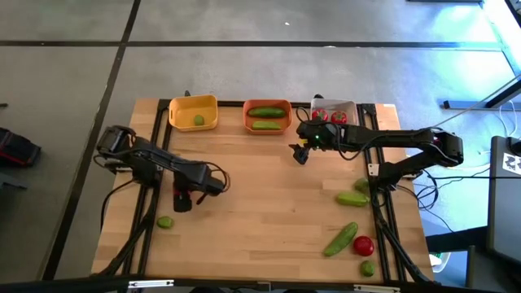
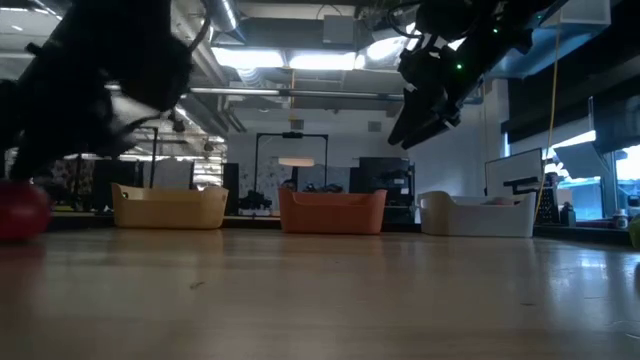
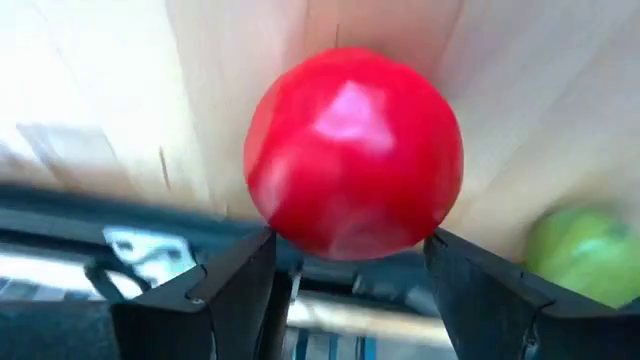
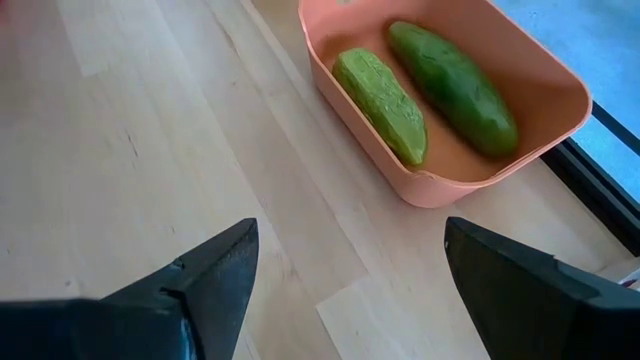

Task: Sort produce into baskets
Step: Put the tomato into the white bin

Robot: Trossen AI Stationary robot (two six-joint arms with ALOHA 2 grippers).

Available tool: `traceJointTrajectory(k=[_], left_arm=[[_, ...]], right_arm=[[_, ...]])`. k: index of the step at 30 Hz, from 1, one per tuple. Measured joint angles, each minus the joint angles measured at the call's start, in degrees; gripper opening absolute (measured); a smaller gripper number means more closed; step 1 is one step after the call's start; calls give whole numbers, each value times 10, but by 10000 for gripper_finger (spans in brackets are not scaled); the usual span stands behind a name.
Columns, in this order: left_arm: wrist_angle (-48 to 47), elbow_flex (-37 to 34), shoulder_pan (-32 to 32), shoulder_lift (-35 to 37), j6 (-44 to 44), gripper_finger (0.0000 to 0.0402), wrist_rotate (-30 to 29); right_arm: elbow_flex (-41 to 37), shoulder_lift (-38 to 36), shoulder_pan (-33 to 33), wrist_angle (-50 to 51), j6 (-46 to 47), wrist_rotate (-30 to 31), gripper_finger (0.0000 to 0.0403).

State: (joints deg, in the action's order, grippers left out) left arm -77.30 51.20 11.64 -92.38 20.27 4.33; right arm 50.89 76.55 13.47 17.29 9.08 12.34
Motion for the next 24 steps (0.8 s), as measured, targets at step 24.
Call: traceJointTrajectory(k=[24], left_arm=[[223,80,-9,23,-10,249,-55]], right_arm=[[0,0,0,3,0,-8,310]])
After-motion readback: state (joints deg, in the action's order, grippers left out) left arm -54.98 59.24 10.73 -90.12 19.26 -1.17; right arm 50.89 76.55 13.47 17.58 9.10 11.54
